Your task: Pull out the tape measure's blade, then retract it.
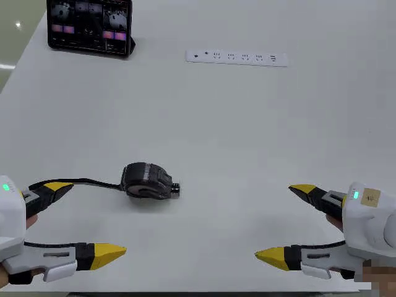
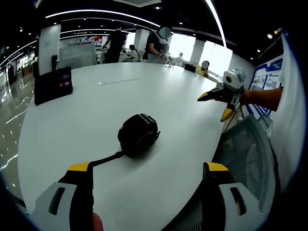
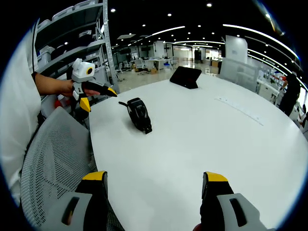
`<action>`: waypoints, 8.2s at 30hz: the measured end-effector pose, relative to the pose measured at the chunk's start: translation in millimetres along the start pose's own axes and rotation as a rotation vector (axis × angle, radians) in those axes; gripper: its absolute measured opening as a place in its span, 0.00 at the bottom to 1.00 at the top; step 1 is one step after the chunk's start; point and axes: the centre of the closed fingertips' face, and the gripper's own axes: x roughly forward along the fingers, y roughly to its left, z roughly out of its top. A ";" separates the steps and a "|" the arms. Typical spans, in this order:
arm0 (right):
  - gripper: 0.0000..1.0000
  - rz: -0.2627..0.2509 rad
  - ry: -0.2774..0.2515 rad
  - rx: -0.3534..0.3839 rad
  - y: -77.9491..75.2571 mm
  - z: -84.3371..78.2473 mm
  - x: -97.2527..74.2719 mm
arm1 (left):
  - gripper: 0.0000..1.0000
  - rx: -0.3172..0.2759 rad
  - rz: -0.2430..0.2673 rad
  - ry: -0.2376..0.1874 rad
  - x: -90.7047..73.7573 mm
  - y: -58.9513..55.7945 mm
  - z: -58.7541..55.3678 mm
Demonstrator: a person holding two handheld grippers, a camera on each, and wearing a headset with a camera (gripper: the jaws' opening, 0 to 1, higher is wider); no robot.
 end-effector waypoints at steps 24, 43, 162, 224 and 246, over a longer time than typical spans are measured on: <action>0.78 -0.007 0.016 -0.019 -6.3 -1.0 4.2 | 0.84 0.020 -0.019 0.041 6.5 2.4 -4.1; 0.79 0.037 0.030 -0.071 -15.0 7.2 23.3 | 0.85 0.100 -0.073 0.090 26.5 13.7 7.0; 0.64 0.286 0.042 -0.213 -6.4 39.7 147.4 | 0.30 0.481 -0.245 0.373 111.4 32.9 -2.7; 0.12 0.386 -0.041 -0.354 20.9 54.8 186.0 | 0.29 0.475 -0.245 0.377 112.7 33.4 -3.5; 0.10 0.372 -0.045 -0.376 18.6 55.8 184.7 | 0.29 0.484 -0.241 0.390 112.7 34.5 -3.6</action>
